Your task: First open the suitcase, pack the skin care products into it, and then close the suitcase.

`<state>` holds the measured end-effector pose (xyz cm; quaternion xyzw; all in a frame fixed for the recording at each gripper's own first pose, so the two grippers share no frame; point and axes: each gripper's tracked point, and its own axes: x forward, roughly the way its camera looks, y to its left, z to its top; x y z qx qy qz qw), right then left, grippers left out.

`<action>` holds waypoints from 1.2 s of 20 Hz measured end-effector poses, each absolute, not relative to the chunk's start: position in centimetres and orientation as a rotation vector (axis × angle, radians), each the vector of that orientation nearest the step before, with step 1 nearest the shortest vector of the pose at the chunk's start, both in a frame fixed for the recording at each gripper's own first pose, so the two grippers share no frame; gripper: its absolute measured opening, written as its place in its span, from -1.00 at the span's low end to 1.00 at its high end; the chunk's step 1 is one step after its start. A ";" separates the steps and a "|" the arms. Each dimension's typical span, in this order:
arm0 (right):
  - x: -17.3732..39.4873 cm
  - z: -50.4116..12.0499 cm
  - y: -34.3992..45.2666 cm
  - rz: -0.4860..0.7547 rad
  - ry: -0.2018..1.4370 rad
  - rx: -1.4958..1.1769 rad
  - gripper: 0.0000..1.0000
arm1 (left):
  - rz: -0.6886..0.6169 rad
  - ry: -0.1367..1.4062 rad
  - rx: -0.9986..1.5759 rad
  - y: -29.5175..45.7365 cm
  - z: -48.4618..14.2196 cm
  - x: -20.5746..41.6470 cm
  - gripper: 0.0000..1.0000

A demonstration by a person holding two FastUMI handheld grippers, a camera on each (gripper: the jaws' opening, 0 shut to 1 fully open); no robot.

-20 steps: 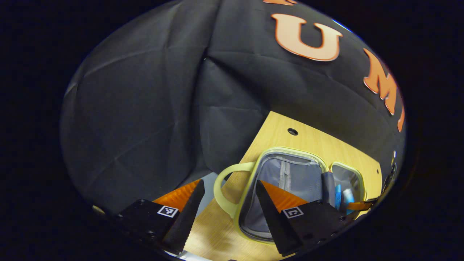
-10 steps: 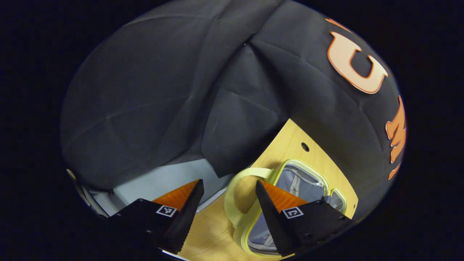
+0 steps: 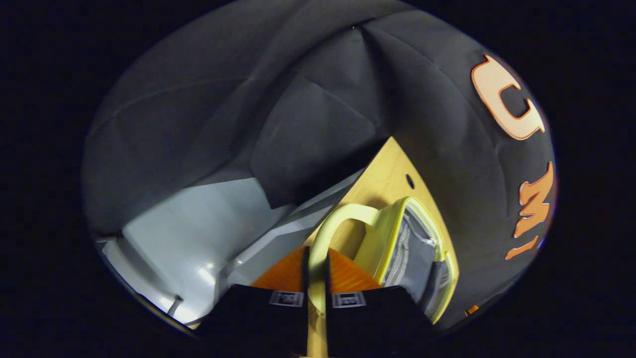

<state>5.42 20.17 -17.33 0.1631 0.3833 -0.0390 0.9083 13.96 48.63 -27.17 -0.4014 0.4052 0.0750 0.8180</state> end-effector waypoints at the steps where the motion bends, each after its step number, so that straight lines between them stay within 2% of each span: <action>1: 5.2 -17.0 19.7 -0.090 0.784 0.332 0.65 | 0.122 0.842 -0.867 48.6 -26.2 13.8 -0.88; 5: 4.9 -16.2 19.0 -0.097 0.758 0.335 0.65 | 0.051 0.735 -0.802 48.8 -21.4 13.3 -0.89; 9: 5.1 -15.3 19.2 -0.071 0.736 0.338 0.65 | -0.035 0.605 -0.786 48.6 -13.1 13.1 -0.90; 16: 5.6 -12.6 18.5 -0.048 0.651 0.311 0.65 | -0.208 0.451 -0.698 41.4 -1.0 12.7 -0.91; 24: 4.4 -9.9 13.8 -0.067 0.547 0.209 0.70 | -0.311 0.385 -0.531 29.9 6.1 10.6 -0.92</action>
